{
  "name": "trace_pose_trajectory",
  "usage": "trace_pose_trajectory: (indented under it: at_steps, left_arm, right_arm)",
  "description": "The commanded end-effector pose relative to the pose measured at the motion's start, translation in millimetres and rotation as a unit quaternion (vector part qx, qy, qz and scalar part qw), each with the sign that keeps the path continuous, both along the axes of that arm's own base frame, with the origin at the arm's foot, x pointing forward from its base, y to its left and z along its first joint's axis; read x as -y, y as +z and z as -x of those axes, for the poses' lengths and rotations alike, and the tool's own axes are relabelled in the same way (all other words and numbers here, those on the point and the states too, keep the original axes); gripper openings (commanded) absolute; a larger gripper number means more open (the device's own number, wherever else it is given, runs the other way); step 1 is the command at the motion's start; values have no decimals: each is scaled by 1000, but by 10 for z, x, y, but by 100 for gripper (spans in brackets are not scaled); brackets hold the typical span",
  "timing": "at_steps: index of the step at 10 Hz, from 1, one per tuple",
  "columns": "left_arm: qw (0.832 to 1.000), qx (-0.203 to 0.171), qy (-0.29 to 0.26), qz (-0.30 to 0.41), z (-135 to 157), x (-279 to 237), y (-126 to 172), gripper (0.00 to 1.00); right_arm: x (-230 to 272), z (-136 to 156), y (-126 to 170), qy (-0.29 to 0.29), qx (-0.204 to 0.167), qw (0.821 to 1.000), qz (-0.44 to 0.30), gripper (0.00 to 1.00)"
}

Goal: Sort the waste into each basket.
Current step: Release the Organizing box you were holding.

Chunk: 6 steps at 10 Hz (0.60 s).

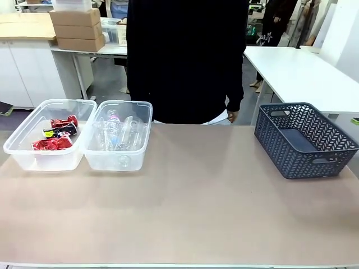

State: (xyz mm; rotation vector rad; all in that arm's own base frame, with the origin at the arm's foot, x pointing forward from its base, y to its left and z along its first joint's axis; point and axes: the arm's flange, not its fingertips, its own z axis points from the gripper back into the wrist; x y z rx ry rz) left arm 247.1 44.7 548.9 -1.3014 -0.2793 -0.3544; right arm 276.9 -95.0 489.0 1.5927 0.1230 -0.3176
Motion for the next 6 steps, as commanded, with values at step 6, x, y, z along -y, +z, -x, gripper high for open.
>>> trace_pose_trajectory:
  at_steps: [6]
  left_arm:
    - [1000, 12, -5, 11, -9, 17, 5, 100]
  right_arm:
    - [22, 15, -9, 6, 14, 1000, 5, 100]
